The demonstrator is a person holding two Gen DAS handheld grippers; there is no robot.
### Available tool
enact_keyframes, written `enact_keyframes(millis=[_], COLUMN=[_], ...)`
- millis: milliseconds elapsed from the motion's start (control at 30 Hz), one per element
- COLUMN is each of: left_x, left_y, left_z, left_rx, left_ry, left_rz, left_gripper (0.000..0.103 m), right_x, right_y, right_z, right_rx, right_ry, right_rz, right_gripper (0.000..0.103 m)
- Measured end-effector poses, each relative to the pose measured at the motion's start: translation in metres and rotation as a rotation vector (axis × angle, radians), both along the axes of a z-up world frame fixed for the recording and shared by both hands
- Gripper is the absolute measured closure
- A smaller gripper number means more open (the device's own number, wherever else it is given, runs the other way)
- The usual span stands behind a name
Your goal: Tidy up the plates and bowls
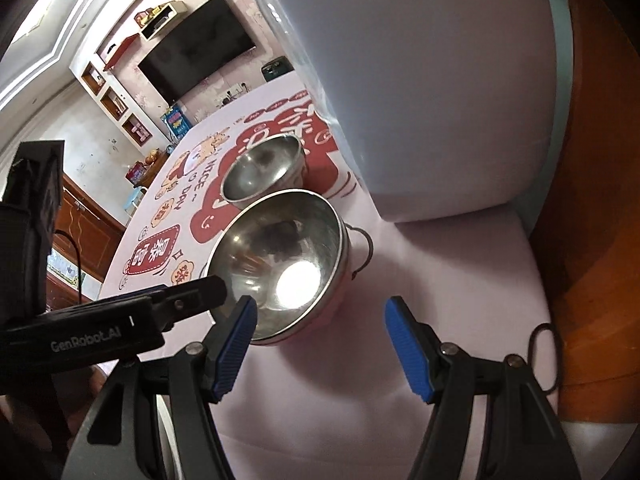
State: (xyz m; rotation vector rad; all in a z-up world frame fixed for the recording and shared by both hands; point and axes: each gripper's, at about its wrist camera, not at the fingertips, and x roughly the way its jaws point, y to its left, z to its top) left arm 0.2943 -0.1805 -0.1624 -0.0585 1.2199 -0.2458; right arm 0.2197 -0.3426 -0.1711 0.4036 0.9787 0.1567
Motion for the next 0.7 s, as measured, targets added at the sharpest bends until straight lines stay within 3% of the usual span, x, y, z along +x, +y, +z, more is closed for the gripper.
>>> enact_keyframes(millis=[200,300,400,533,700], left_x=[0.007,0.008,0.008,0.005,0.001], left_y=[-0.002,-0.006,-0.01,-0.016,-0.014], left_z=[-0.019,-0.026,-0.032,-0.037,-0.037], left_rx=[-0.025,-0.028,-0.035,-0.035,-0.012], left_ry=[0.04,0.059,0.08,0.103,0.1], left_rz=[-0.007,-0.02,-0.03,-0.052,-0.044], left_gripper=[0.021,0.028,0.036,0.057,0.072], right_x=[0.003,0.003,0.003,0.002,0.0], right_y=[-0.002,-0.003,-0.004,-0.004,-0.005], right_z=[-0.01,-0.012,-0.011,-0.012,-0.012], right_rx=[0.022,0.038,0.04,0.052,0.055], right_ry=[0.018,0.016,0.008,0.015,0.031], right_rz=[-0.002,0.008,0.012,0.014,0.014], right_gripper=[0.053,0.061,0.069,0.077,0.083])
